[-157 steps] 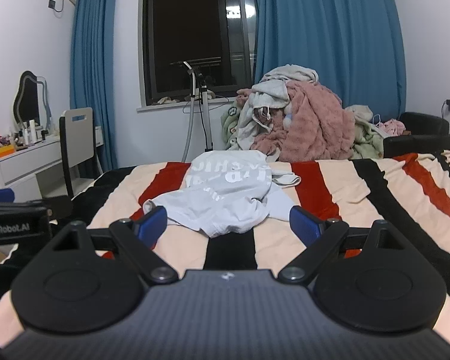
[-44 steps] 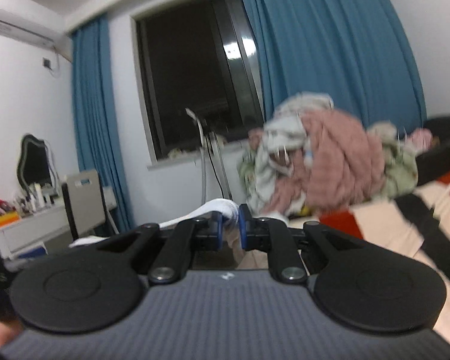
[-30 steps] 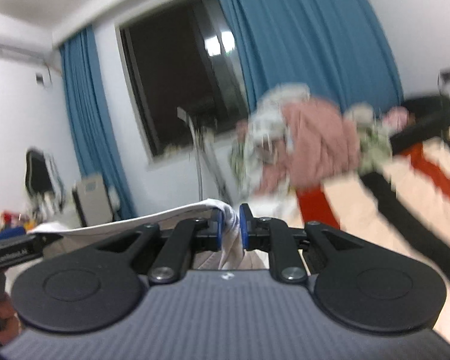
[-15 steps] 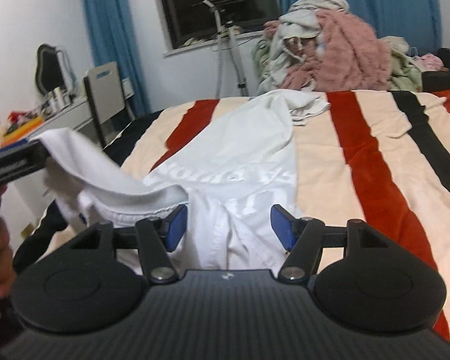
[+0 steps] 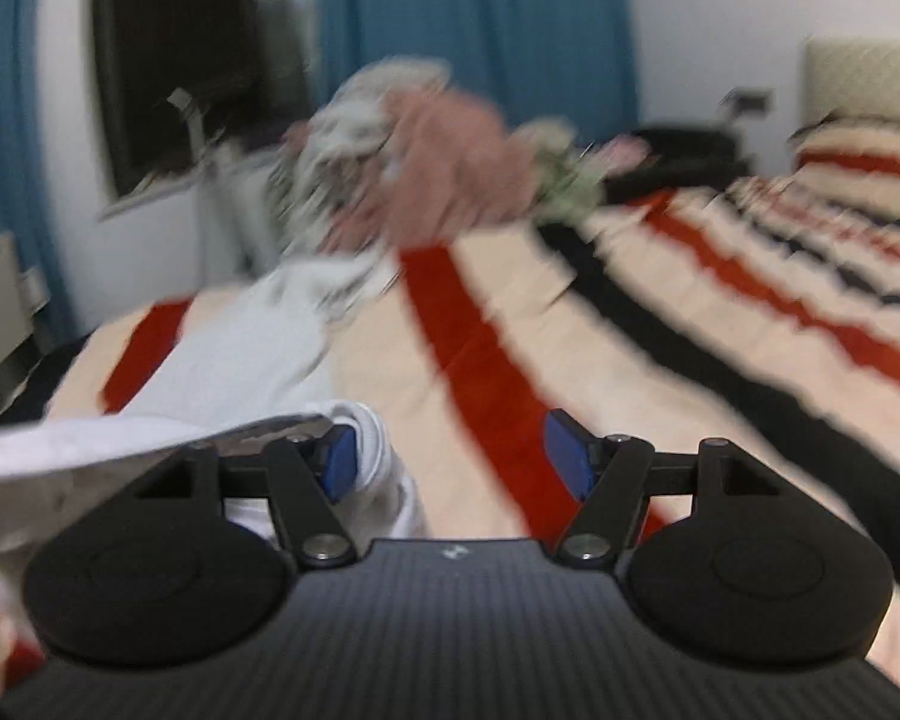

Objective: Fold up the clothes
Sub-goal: 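Lift the T-shirt with the right gripper and shake it out in the air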

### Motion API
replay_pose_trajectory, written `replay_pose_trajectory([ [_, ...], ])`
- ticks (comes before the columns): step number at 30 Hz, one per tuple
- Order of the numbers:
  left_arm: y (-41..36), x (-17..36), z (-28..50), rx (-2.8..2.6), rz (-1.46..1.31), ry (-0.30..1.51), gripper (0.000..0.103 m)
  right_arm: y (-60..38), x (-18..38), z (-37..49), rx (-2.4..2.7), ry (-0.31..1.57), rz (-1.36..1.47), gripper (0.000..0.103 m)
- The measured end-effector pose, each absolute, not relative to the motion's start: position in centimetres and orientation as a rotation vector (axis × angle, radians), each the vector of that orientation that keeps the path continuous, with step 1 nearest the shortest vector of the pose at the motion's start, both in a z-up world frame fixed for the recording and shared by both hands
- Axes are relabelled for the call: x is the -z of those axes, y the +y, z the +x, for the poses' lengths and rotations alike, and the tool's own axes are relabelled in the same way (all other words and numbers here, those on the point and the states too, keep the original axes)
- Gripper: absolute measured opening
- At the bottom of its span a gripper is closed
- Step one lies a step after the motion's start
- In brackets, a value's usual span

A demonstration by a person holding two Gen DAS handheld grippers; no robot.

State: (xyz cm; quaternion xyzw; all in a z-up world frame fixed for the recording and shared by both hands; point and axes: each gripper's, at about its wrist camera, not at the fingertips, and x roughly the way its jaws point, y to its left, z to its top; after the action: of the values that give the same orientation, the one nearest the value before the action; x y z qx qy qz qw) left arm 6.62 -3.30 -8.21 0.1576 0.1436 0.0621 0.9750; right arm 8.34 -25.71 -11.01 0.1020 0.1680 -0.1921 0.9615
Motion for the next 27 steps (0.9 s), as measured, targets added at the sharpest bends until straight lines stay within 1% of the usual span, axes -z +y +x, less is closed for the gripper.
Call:
replay_pose_trajectory([
  [2, -3.0, 8.8, 7.2, -0.127, 0.298, 0.345, 0.103, -25.5, 11.1, 7.9, 0.418, 0.304, 0.173, 0.066],
  [7, -0.3, 8.7, 7.7, -0.160, 0.157, 0.408, 0.103, -24.9, 11.0, 7.2, 0.378, 0.266, 0.143, 0.066],
  [8, 0.3, 8.4, 7.6, -0.168, 0.128, 0.404, 0.103, -24.8, 10.8, 7.0, 0.366, 0.254, 0.143, 0.066],
  [10, 1.5, 6.6, 6.7, -0.185, 0.077, 0.338, 0.103, -24.5, 9.4, 6.6, 0.340, 0.226, 0.145, 0.067],
  [12, 2.6, 3.5, 5.7, -0.189, 0.016, 0.278, 0.103, -24.2, 6.7, 6.1, 0.313, 0.189, 0.130, 0.067],
  [16, 3.8, -4.2, 4.1, -0.190, -0.073, 0.166, 0.103, -23.5, -1.3, 5.4, 0.276, 0.064, 0.083, 0.066],
  [19, 3.9, -11.3, 2.6, -0.179, -0.078, 0.055, 0.103, -23.4, -8.6, 4.6, 0.247, -0.027, 0.083, 0.067],
  [23, 3.6, -20.0, -0.4, -0.153, -0.059, -0.031, 0.103, -24.2, -18.3, 2.6, 0.200, -0.110, 0.086, 0.067],
  [27, 3.3, -28.6, -3.4, -0.128, -0.040, -0.116, 0.103, -25.2, -26.3, -0.7, 0.160, -0.206, 0.087, 0.067],
])
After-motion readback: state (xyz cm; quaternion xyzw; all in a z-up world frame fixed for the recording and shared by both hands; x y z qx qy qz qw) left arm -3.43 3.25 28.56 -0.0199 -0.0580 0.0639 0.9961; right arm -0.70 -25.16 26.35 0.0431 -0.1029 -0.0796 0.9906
